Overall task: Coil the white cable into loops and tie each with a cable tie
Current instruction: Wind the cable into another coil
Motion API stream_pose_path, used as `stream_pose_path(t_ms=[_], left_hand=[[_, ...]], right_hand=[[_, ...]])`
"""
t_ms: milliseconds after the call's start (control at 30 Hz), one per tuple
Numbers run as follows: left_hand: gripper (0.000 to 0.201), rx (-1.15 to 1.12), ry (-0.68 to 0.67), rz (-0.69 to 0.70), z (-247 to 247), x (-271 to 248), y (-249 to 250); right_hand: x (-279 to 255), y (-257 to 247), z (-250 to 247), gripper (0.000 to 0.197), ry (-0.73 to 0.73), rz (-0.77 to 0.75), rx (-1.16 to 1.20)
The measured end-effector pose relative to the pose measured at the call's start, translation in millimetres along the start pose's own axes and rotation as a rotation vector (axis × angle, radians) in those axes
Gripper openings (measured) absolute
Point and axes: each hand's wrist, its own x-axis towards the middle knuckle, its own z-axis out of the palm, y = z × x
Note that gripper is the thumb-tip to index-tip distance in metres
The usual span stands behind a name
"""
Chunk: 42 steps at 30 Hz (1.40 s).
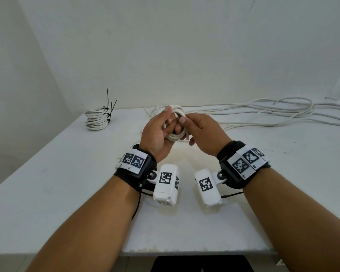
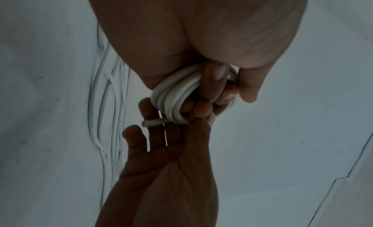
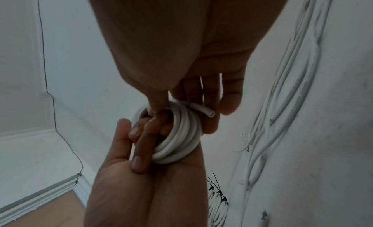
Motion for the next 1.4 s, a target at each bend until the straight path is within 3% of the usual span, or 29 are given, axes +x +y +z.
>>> stream_pose_path(t_ms=[167, 267, 333, 500, 633, 767, 900, 1033, 1133, 1200, 1333, 1400], left_hand=[[0.046, 0.201, 0.001, 0.005, 3, 2, 4], [0.036, 0.342, 0.021, -0.052, -5, 3, 7], [0.021, 0.316, 0.051, -0.127, -12, 4, 7], [0.015, 0.250, 0.176, -0.217, -4, 4, 0], [0.013, 0.349, 0.272, -0.143, 4, 6, -6], [0.019, 0.149, 0.392, -0.041, 1, 10, 1], [0.019, 0.133, 0.289, -0.064, 0, 8, 4], [0.030, 0.236, -0.042, -0.371, -13, 8, 10], [0.026, 0.296, -0.099, -0.480, -6, 3, 10], [0.025, 0.267, -0.053, -0.425, 9, 2, 5], [0.028, 0.359, 0.107, -0.214, 38, 6, -11], [0.029, 0.391, 0.098, -0.176, 51, 7, -16]], right_hand=[[0, 3, -12, 0.033, 0.084, -0.069, -0.114], [-1, 4, -19, 0.037, 0.081, -0.077, -0.223], [0, 3, -23, 0.040, 0.035, -0.057, -0.332], [-2, -3, -21, 0.042, -0.144, -0.065, -0.502], [-3, -8, -14, 0.037, -0.145, -0.056, -0.495], [-3, -17, 1, 0.025, -0.146, 0.024, -0.549], [-2, -22, -1, 0.023, -0.218, 0.068, -0.660], [-9, -28, -16, 0.019, -0.336, 0.131, -0.823], [-21, -30, -24, 0.019, -0.415, 0.173, -0.885], [-26, -29, -29, 0.019, -0.370, 0.170, -0.869], [-37, -20, -44, 0.030, -0.105, 0.226, -0.710], [-45, -14, -53, 0.034, -0.066, 0.253, -0.716]])
